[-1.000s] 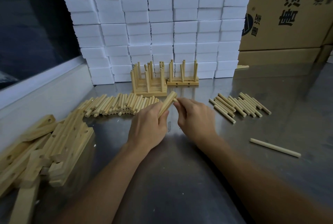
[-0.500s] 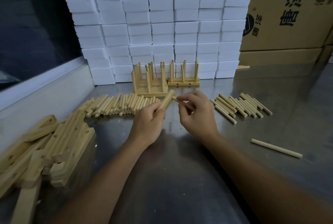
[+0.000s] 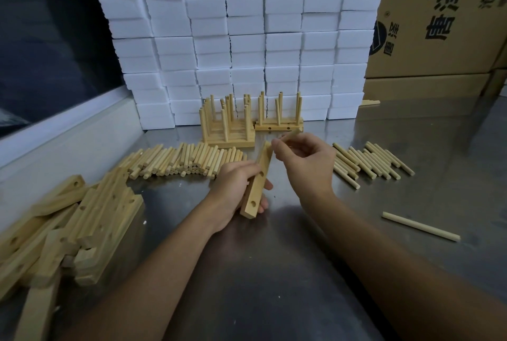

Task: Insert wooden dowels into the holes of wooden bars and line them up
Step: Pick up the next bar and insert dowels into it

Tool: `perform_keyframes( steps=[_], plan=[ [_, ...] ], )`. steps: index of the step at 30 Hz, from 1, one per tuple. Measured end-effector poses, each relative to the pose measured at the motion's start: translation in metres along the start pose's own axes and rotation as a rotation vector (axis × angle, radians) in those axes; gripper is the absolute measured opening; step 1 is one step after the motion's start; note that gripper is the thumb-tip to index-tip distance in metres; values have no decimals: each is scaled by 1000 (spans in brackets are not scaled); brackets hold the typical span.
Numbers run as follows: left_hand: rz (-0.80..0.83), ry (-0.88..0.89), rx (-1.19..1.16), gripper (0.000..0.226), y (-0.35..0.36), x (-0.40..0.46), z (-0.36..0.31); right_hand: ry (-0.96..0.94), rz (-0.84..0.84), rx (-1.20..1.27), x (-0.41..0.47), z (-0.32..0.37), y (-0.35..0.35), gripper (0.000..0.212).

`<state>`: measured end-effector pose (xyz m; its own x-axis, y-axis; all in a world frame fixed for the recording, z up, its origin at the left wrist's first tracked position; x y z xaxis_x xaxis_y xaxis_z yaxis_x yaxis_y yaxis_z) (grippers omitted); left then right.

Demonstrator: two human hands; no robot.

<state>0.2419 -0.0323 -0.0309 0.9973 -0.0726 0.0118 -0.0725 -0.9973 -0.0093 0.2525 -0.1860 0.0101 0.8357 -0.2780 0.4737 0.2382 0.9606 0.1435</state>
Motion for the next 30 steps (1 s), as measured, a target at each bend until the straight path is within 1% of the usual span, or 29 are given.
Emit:
perform_keyframes(
  steps=[3, 5, 9, 12, 14, 17, 18, 19, 21, 23, 27, 30],
  plan=[
    [2, -24, -7, 30, 3, -1, 3, -33, 39, -77, -1, 0, 1, 6],
    [-8, -30, 10, 35, 3, -1, 4, -31, 34, -102, 0, -4, 0, 9],
    [0, -55, -24, 32, 5, -1, 5, -1, 21, -110, 3, -11, -2, 14],
    [8, -78, -93, 27, 3, -2, 6, -16, 93, -192, 0, -12, 3, 21],
    [-40, -98, -145, 24, -2, -1, 8, -48, 115, -366, -2, -12, 4, 25],
    [-160, -130, -242, 23, -15, 2, 13, -130, 37, -848, 3, -4, -10, 21],
    [-181, -142, -283, 23, -17, 2, 15, -99, 37, -994, 6, -6, -16, 25],
    [-191, -150, -316, 25, -19, 3, 16, -28, 58, -1127, 8, -12, -22, 31],
    [-204, -161, -355, 31, -20, 3, 18, 125, 104, -1312, 10, -25, -33, 40],
    [-214, -165, -394, 34, -22, 3, 19, 197, 121, -1378, 9, -30, -38, 41],
    [-240, -146, -423, 31, -24, 3, 18, 191, 136, -1407, 9, -29, -37, 37],
    [-279, -127, -392, 29, -26, 3, 18, 193, 126, -1391, 8, -27, -37, 34]
  ],
)
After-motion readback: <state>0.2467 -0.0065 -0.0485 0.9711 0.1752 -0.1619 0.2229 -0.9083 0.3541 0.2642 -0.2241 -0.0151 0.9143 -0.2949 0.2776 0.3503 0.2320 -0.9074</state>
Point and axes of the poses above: each hand's wrist, its own x-axis towards the middle knuckle, its own y-axis out of the palm, z = x × y, the point moved 9 cm from there along x, towards the middle knuckle, and after that the axes turned 1 degree about x, right-handed, at the moved point
